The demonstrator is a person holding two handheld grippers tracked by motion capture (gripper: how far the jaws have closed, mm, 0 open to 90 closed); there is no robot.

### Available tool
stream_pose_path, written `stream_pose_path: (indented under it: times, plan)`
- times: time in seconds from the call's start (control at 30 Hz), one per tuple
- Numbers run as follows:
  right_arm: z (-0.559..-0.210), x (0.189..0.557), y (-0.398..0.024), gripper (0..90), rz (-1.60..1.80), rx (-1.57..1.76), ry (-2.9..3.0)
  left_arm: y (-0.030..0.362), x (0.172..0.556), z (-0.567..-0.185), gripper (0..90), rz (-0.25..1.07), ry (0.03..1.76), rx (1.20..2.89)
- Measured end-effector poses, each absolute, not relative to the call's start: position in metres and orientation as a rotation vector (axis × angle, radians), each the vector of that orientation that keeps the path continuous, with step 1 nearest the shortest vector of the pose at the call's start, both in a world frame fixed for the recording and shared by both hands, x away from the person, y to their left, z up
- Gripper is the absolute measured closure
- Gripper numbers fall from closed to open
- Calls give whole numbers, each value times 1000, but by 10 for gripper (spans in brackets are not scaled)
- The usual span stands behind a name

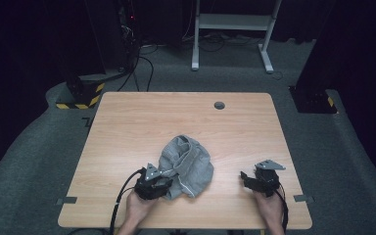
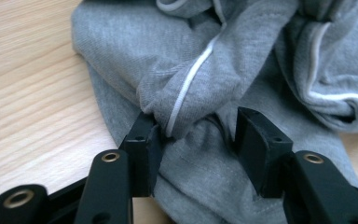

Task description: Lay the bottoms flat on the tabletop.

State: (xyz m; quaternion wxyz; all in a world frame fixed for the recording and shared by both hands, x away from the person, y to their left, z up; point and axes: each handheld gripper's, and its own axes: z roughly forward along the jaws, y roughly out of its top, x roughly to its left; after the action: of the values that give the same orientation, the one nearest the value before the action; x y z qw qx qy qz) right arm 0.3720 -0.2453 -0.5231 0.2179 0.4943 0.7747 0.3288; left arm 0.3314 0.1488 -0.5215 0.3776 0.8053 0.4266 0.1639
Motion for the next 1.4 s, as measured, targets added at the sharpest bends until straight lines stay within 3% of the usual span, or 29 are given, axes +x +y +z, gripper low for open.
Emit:
stream_pose_path:
  times: [0.3,0.6,0.83,1.23,1.4]
  plan:
    - [-523,372,-245,302,911,1365,2147,142,327,-521,422,414,1081,2064]
    - [-523,372,-245,300,911,1365,2147,155,320,-509,332,416,1108,1952]
    - [-523,373,-244,296,912,1361,2155,151,325,-496,327,474,1063,1908]
    - [-521,373,-239,220,904,1292,2262,146,351,-507,341,475,1120,1879]
    - [-516,372,-231,297,946,1272,2311,146,354,-518,339,471,1144,1921]
